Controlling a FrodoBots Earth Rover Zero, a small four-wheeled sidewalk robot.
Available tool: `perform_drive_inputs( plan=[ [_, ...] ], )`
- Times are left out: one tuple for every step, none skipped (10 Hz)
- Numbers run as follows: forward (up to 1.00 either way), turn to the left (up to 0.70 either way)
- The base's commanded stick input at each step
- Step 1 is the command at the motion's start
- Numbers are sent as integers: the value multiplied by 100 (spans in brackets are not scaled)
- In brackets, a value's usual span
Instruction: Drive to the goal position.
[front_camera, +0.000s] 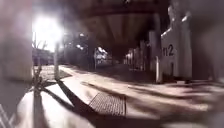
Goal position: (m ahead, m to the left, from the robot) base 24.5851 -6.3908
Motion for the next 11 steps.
perform_drive_inputs(
  plan=[
    [70, 0],
    [70, 0],
    [70, 0],
    [70, 0],
    [70, 0],
    [70, 0],
    [70, 0],
    [70, 0],
    [70, 0],
    [70, 0],
    [70, 0]
  ],
)
